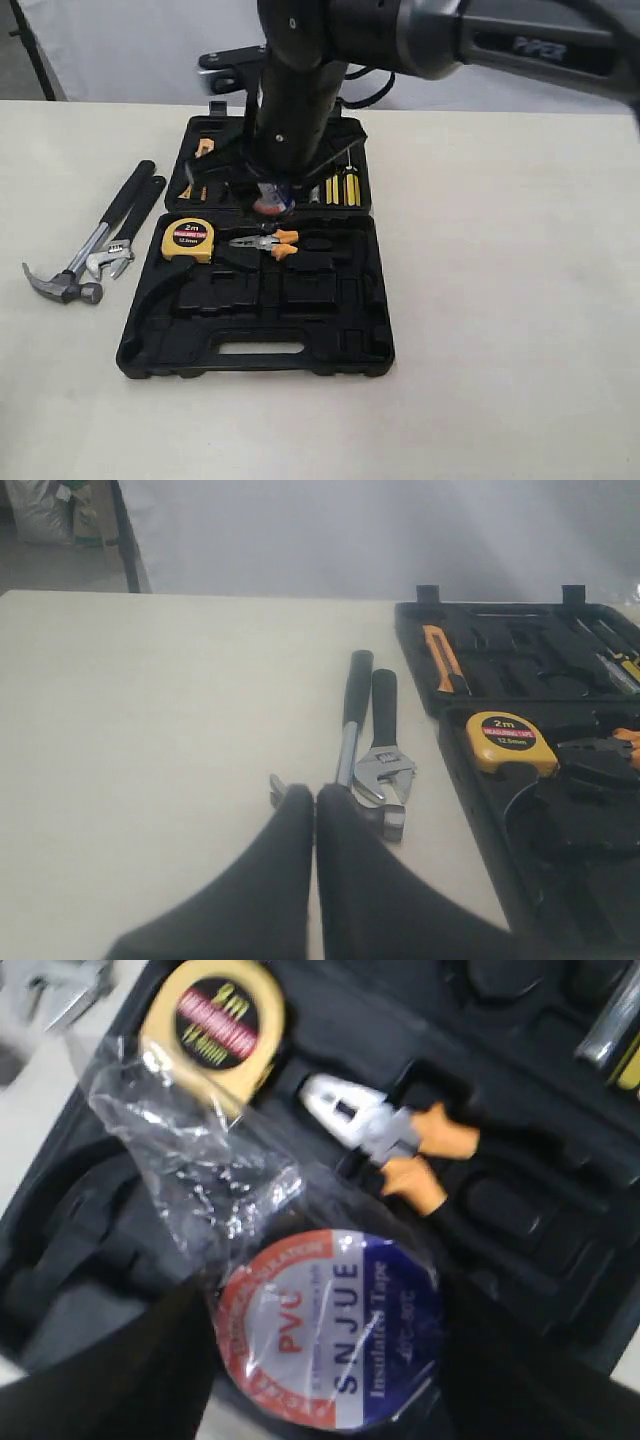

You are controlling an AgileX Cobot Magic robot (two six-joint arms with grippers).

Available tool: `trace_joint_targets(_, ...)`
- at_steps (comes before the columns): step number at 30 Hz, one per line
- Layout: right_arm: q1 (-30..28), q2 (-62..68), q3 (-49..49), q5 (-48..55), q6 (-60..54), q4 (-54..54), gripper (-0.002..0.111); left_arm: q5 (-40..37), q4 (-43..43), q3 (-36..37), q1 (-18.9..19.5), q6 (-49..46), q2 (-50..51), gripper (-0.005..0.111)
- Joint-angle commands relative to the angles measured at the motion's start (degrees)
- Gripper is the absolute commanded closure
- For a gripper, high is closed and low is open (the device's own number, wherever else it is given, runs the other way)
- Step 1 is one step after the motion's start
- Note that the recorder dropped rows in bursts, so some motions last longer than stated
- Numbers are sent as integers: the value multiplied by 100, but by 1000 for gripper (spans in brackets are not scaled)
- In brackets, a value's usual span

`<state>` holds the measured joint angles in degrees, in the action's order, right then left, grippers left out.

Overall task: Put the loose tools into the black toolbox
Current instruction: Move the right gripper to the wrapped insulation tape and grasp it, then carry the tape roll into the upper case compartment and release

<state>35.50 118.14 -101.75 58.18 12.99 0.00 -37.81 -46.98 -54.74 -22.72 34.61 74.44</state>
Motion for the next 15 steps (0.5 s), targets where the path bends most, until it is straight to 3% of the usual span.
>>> trace_joint_targets(1, -536, 1077, -1506, 429, -191, -68, 109, 97, 78, 53, 19, 59, -46, 105)
trace_joint_targets(10, -873, 3069, -4689, 1178, -248, -68, 109, 97, 78, 53, 19, 59, -46, 105)
trace_joint_targets(15, -873, 3629, -5366, 1178, -234, 204, 108, 97, 78, 53, 19, 59, -46, 105)
